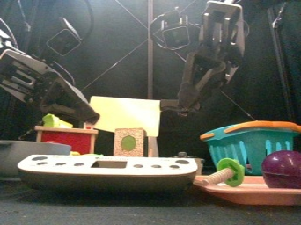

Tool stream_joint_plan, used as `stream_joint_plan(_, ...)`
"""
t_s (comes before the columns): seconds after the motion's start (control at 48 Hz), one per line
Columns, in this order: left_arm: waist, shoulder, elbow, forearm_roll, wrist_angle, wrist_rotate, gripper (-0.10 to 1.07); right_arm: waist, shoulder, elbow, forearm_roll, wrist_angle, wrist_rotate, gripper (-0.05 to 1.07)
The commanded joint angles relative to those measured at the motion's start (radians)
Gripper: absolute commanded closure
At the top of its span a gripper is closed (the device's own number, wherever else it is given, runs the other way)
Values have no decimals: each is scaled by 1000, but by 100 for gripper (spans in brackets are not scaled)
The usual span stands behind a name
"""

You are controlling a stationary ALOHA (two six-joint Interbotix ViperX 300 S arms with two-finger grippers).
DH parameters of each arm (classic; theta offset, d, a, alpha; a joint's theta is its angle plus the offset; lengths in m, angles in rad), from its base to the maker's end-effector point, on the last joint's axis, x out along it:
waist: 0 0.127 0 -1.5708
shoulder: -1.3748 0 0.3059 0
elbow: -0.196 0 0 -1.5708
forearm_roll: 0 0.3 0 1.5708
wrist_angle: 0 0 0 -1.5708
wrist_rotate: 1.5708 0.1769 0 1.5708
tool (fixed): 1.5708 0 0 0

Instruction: Cut green sushi half

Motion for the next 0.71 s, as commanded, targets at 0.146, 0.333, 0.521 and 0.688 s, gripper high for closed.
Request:
stream_joint_plan(0.146,-9,32,9,3,12,0,59,9,-5,-2,6,12,5,58)
stream_joint_plan(0.333,-11,52,8,2,14,-3,59,8,12,-2,6,12,8,58)
stream_joint_plan(0.521,-9,80,0,-9,14,0,59,9,34,-6,6,14,8,58)
stream_joint_plan(0.688,-9,100,-5,-9,15,0,59,8,52,-9,6,12,8,58)
